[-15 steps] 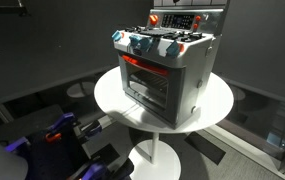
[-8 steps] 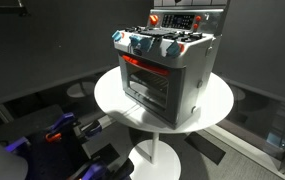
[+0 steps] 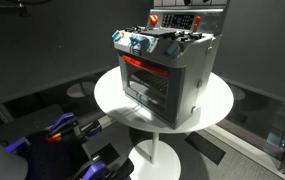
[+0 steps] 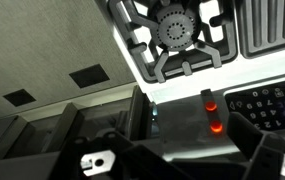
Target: Press the top switch on the stove
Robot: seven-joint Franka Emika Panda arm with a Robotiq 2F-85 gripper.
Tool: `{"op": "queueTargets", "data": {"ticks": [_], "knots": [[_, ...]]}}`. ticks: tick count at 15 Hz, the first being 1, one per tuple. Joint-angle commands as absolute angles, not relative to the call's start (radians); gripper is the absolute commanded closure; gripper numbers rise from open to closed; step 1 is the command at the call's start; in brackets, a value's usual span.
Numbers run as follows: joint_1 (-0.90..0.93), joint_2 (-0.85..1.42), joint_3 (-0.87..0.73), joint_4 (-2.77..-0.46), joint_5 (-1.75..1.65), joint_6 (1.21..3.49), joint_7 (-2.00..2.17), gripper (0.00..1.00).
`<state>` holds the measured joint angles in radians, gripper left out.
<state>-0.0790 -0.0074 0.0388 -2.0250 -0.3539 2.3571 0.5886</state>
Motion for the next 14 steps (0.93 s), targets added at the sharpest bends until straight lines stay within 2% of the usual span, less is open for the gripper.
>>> {"op": "queueTargets", "data": {"ticks": [1, 14], "knots": [[-0.056, 0.049, 0.013, -1.967, -0.392, 2.357, 0.645, 0.00], [0.001, 0.182, -0.053, -1.851, -0.380, 2.347, 0.680, 0.00]]}}
